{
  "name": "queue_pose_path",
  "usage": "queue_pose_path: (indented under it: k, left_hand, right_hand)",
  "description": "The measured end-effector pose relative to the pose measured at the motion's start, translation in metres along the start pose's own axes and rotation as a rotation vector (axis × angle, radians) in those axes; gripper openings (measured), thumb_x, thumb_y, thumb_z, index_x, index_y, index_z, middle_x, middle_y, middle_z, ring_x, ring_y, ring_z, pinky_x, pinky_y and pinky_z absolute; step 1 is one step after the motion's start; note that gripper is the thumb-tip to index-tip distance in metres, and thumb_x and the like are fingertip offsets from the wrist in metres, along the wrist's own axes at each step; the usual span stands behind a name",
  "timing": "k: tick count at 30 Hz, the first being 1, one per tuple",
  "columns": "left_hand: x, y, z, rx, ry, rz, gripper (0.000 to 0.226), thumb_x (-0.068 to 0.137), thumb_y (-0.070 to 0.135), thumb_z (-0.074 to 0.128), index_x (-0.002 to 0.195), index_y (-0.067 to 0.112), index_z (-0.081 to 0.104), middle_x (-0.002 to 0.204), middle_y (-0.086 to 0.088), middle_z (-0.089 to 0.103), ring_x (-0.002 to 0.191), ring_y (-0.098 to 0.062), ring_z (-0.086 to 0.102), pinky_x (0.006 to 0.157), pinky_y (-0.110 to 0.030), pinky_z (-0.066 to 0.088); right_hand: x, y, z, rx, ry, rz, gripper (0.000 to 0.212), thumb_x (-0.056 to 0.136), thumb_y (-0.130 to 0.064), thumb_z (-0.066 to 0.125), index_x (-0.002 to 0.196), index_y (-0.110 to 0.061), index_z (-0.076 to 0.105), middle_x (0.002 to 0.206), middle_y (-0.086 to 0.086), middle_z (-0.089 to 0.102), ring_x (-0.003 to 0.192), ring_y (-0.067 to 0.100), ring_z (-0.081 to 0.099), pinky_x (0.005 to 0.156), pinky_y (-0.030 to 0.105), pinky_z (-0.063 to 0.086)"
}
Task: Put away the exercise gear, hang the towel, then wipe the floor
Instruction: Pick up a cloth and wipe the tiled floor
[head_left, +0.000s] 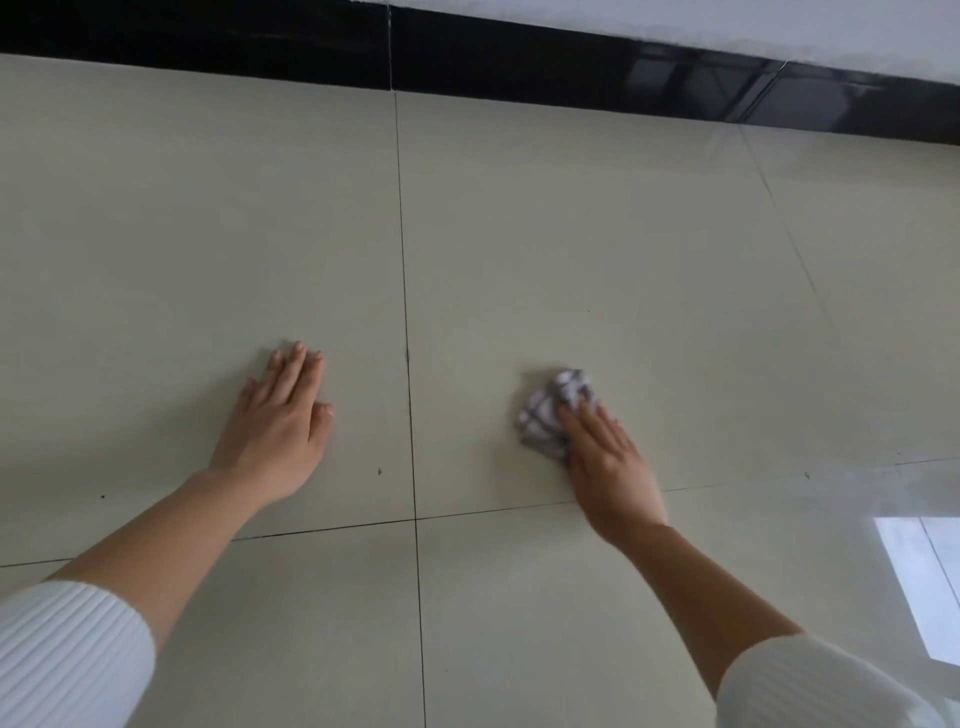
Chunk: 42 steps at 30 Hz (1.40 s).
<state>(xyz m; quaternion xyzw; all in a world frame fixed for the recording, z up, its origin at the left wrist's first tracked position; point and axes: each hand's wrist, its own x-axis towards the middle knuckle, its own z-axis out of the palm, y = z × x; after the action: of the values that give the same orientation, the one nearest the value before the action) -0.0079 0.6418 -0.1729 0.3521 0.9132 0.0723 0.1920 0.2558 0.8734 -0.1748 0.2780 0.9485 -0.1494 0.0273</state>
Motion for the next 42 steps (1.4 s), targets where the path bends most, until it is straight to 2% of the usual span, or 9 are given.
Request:
queue_pose_path:
  k: [3,6,12,18,23,29,35,38,42]
  left_hand:
    - [-0.004,-0.002,0.004,0.001,-0.011,-0.094,0.063,0.098,0.041,0.024,0.150,0.020,-0.005,0.157,-0.005,-0.019,0.145,-0.020,-0.017,0.117,-0.038,-0.005]
    - [-0.009,-0.003,0.011,-0.020,0.016,-0.148,0.065,0.096,0.050,0.017,0.150,0.023,-0.007,0.156,-0.008,-0.021,0.144,-0.022,-0.020,0.116,-0.040,-0.007]
    - [-0.008,-0.004,0.018,-0.033,0.046,-0.161,0.085,0.074,0.064,-0.006,0.149,0.024,-0.008,0.157,-0.006,-0.020,0.144,-0.020,-0.020,0.116,-0.039,-0.007]
    - [-0.009,-0.003,0.022,-0.034,0.075,-0.161,0.082,0.077,0.063,-0.005,0.149,0.024,-0.007,0.157,-0.006,-0.018,0.144,-0.019,-0.020,0.116,-0.039,-0.007]
    - [-0.008,-0.003,0.023,-0.015,0.087,-0.158,0.080,0.078,0.062,-0.004,0.150,0.025,-0.005,0.157,-0.007,-0.016,0.144,-0.020,-0.019,0.116,-0.039,-0.006]
    - [-0.009,-0.002,0.019,-0.023,0.063,-0.157,0.075,0.084,0.057,0.005,0.150,0.023,-0.003,0.157,-0.009,-0.015,0.145,-0.024,-0.016,0.116,-0.041,-0.005]
    - [-0.010,0.000,0.008,-0.038,-0.007,-0.158,0.066,0.097,0.044,0.028,0.150,0.023,-0.006,0.156,-0.009,-0.019,0.144,-0.024,-0.018,0.116,-0.042,-0.007]
    - [-0.022,0.002,0.011,-0.045,0.009,-0.157,0.065,0.098,0.042,0.028,0.150,0.022,-0.005,0.157,-0.009,-0.018,0.145,-0.023,-0.016,0.116,-0.043,-0.005]
    - [-0.038,0.003,0.015,-0.053,-0.012,-0.150,0.064,0.098,0.042,0.023,0.150,0.022,-0.009,0.156,-0.006,-0.021,0.144,-0.021,-0.020,0.116,-0.041,-0.008]
  right_hand:
    - [0.011,0.028,-0.011,0.045,0.068,0.338,0.053,0.096,-0.010,0.039,0.148,-0.018,0.033,0.159,0.006,0.019,0.146,0.030,0.019,0.117,0.037,0.018]
    - [0.034,0.044,-0.024,0.070,0.079,0.560,0.055,0.099,-0.012,0.031,0.152,-0.021,0.022,0.161,0.001,0.009,0.148,0.025,0.007,0.119,0.037,0.014]
    - [0.094,0.049,-0.037,0.091,0.030,0.660,0.070,0.088,-0.003,0.040,0.152,-0.012,0.015,0.161,0.009,0.006,0.147,0.033,0.004,0.119,0.042,0.009]
    - [0.129,0.037,-0.037,0.084,0.007,0.426,0.070,0.084,0.000,0.038,0.150,-0.020,0.027,0.159,0.003,0.018,0.145,0.032,0.013,0.118,0.044,0.015]
    - [0.132,-0.028,-0.017,0.155,0.036,0.161,0.062,0.084,0.003,0.044,0.142,-0.017,0.044,0.155,0.009,0.030,0.144,0.033,0.022,0.118,0.041,0.016]
    - [0.059,-0.133,0.028,0.170,-0.051,-0.329,0.059,0.077,-0.010,0.031,0.130,-0.013,0.058,0.139,0.013,0.053,0.130,0.043,0.045,0.106,0.057,0.031]
    - [-0.008,-0.130,0.044,0.040,-0.120,-0.695,0.047,0.088,-0.024,0.046,0.133,-0.020,0.055,0.145,0.003,0.047,0.138,0.027,0.039,0.113,0.045,0.032]
    - [-0.007,-0.089,0.034,-0.022,-0.064,-0.726,0.041,0.093,-0.028,0.045,0.131,-0.019,0.058,0.142,0.005,0.051,0.133,0.026,0.046,0.106,0.043,0.042]
    - [-0.001,-0.025,-0.004,-0.105,0.083,-0.455,0.042,0.094,-0.030,0.042,0.128,-0.013,0.059,0.133,0.013,0.058,0.119,0.033,0.059,0.093,0.044,0.052]
